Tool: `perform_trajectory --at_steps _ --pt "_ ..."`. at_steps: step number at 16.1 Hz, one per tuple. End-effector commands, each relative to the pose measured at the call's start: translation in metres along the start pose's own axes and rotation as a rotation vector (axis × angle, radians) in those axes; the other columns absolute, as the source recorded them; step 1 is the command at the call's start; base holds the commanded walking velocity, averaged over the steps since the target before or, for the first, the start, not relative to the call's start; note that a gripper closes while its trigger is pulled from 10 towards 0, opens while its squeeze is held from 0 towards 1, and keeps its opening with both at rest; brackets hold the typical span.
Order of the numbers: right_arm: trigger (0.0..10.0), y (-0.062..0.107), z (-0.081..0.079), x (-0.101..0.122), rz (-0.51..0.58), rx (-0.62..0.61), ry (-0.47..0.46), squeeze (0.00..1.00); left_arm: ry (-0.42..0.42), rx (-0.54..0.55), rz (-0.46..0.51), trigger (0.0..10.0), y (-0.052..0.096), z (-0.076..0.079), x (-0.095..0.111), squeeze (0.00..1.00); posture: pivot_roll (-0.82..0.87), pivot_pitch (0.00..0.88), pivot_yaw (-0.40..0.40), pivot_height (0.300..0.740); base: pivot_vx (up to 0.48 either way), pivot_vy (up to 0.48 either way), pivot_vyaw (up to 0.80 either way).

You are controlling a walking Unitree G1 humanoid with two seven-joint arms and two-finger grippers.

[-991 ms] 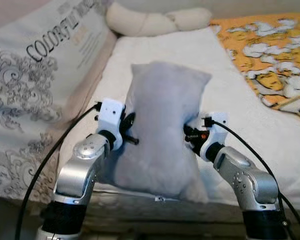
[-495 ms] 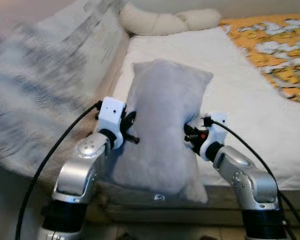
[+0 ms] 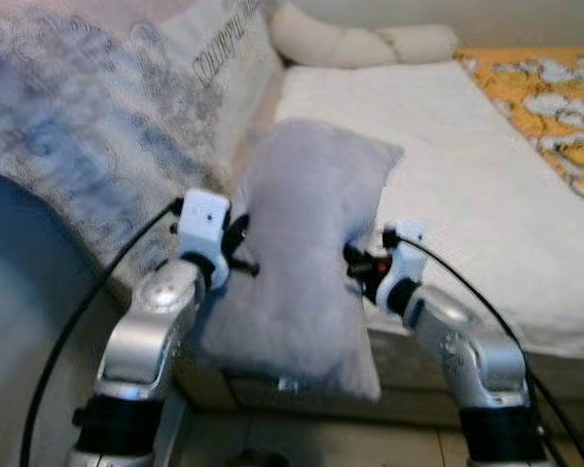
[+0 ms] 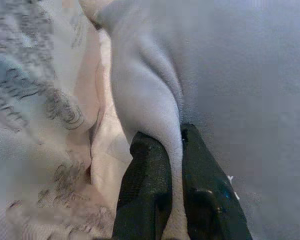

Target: Clean up the room

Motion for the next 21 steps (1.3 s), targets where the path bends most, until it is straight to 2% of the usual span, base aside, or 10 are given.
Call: perform_trajectory --at_steps 1,11,17,21 --pt "10.0 -0.0045 -0.0111 0.0107 0.037 0.049 0.018 0.0 -0.02 0.015 0.035 10.0 0.0008 -0.0035 0.0085 0.0 -0.04 0.0 0.068 0.74 0.274 0.0 0.0" --pt "10.0 -0.0068 -0.0041 0.0152 0.046 0.028 0.026 0.0 -0.02 -0.015 0.043 10.0 -0.0077 0.0016 0.0106 0.0 -0.06 0.0 0.089 0.74 0.288 0.0 0.0" --pt "10.0 -0.0098 -0.0054 0.0163 0.027 0.048 0.047 0.0 -0.006 0.027 0.04 10.0 -0.0051 -0.003 0.0051 0.0 -0.04 0.0 0.035 0.74 0.304 0.0 0.0" --pt "10.0 -0.0115 -0.0043 0.0163 0.017 0.053 0.054 0.0 0.001 0.035 0.043 10.0 -0.0038 -0.0014 0.0048 0.0 -0.04 0.0 0.031 0.74 0.305 0.0 0.0"
Point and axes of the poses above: a point about 5 cm out from each wrist's last joint towards the gripper, its own y axis pointing back from the gripper into the wrist, its own x axis along the axis of the wrist's last joint, z = x × y, the point moved 3 cm from there along -y, pointing out of the wrist towards the gripper
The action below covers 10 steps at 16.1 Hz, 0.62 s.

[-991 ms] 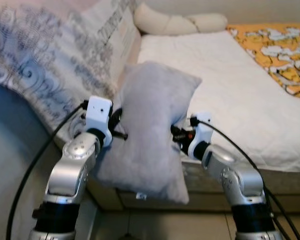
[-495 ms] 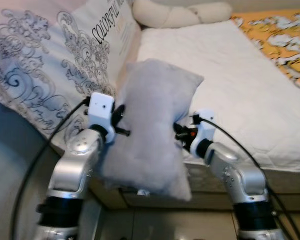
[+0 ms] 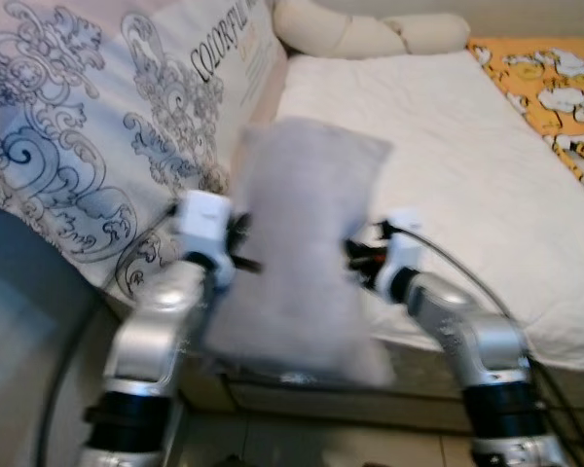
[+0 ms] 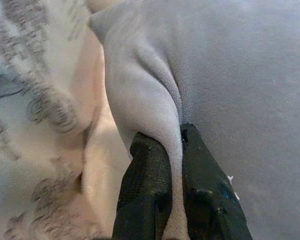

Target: Clean up the room

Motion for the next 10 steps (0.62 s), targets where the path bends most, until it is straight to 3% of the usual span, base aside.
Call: perform_trajectory --at_steps 1,7,10 --pt "10.0 -0.0052 -0.0173 0.0089 0.033 0.062 0.015 0.0 -0.025 0.026 0.056 10.0 0.0019 -0.0086 0.0152 0.0 -0.04 0.0 0.033 0.74 0.307 0.0 0.0" --pt "10.0 -0.0034 -0.0157 0.0071 0.032 0.052 -0.002 0.0 -0.024 0.008 0.056 10.0 -0.0029 -0.0066 0.0169 0.0 -0.06 0.0 0.057 0.74 0.313 0.0 0.0" --pt "10.0 -0.0042 -0.015 0.0059 0.026 0.043 -0.008 0.0 -0.023 0.002 0.056 10.0 -0.0034 -0.0055 0.0171 0.0 -0.06 0.0 0.059 0.74 0.316 0.0 -0.76"
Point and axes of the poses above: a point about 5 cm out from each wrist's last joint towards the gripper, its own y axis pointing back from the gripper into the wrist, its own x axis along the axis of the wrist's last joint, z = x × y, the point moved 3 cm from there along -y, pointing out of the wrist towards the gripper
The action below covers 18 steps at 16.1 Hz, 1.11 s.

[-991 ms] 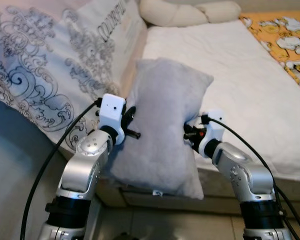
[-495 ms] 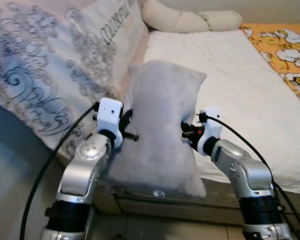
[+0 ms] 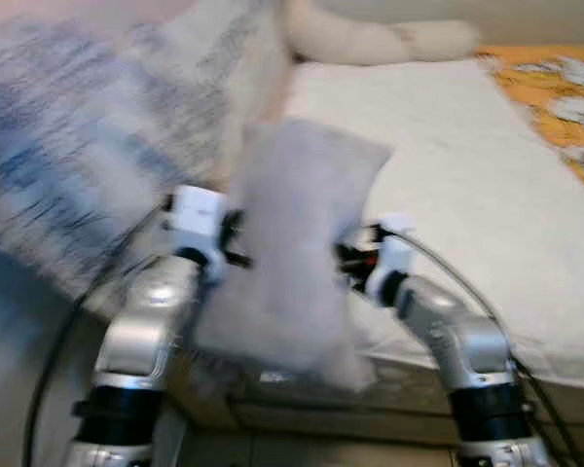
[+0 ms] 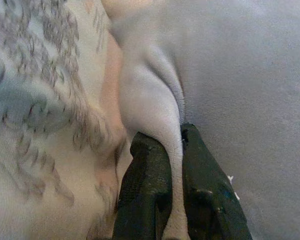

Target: Clean up the room

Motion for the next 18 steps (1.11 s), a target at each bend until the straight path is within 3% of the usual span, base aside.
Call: perform_trajectory --at_steps 1,18 --pt "10.0 0.003 0.0047 0.0131 0.04 -0.016 0.029 0.0 -0.003 -0.054 0.047 10.0 -0.0034 0.0157 0.0115 0.0 -0.06 0.0 0.059 0.74 0.319 0.0 0.0" --pt "10.0 -0.0011 -0.0009 0.009 0.043 0.0 0.033 0.0 -0.019 -0.075 0.045 10.0 -0.0036 0.0154 0.0124 0.0 -0.05 0.0 0.073 0.74 0.317 0.0 0.0"
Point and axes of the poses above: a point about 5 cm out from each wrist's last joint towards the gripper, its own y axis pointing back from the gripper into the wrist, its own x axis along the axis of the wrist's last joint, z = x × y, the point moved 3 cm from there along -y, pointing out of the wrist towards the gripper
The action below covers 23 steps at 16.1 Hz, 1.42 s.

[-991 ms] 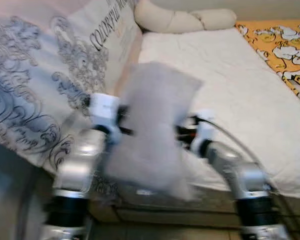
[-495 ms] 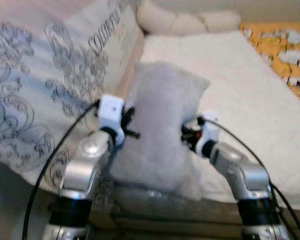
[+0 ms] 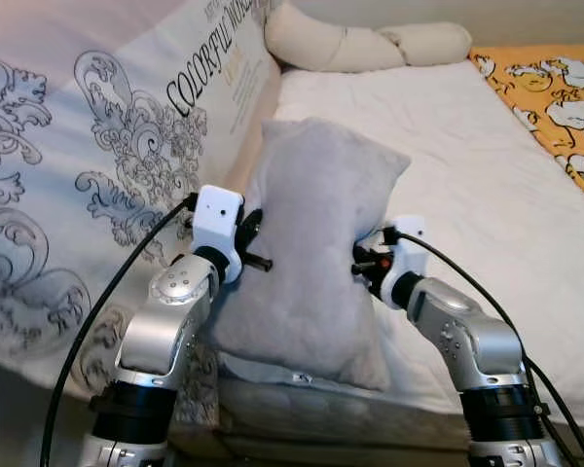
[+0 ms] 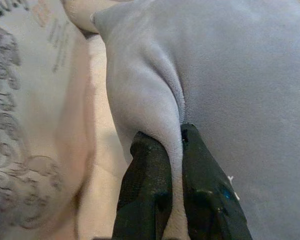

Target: Clean up the room

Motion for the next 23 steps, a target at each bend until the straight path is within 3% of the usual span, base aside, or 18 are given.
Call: perform_trajectory --at_steps 1,11,16,17,18,23 --pt "10.0 -0.006 -0.02 0.011 0.043 0.068 0.019 0.0 -0.023 0.015 0.036 10.0 0.001 -0.008 0.011 0.0 -0.05 0.0 0.073 0.74 0.319 0.0 0.0" --pt "10.0 -0.007 -0.02 0.01 0.04 0.069 0.015 0.0 -0.025 0.01 0.029 10.0 0.001 -0.008 0.011 0.0 -0.05 0.0 0.08 0.74 0.313 0.0 0.0" --pt "10.0 -0.01 -0.007 0.004 0.019 0.001 -0.046 0.0 -0.076 -0.034 0.015 10.0 -0.011 0.001 0.009 0.0 -0.05 0.0 0.085 0.74 0.0 0.0 0.0" --pt "10.0 -0.012 0.001 -0.002 -0.005 -0.043 -0.056 0.54 -0.105 -0.053 0.014 10.0 -0.016 0.002 0.009 0.0 -0.05 0.0 0.089 0.74 0.0 0.0 0.0" --pt "10.0 -0.012 0.009 -0.006 -0.016 -0.092 -0.061 1.0 -0.126 -0.07 0.015 10.0 -0.022 0.004 0.009 0.0 -0.05 0.0 0.09 0.74 0.0 0.0 0.0" --pt "10.0 -0.006 0.039 -0.005 0.018 -0.217 -0.089 1.0 -0.169 -0.094 0.03 10.0 -0.054 0.009 0.018 0.0 -0.07 0.0 0.105 0.74 0.0 0.0 0.0"
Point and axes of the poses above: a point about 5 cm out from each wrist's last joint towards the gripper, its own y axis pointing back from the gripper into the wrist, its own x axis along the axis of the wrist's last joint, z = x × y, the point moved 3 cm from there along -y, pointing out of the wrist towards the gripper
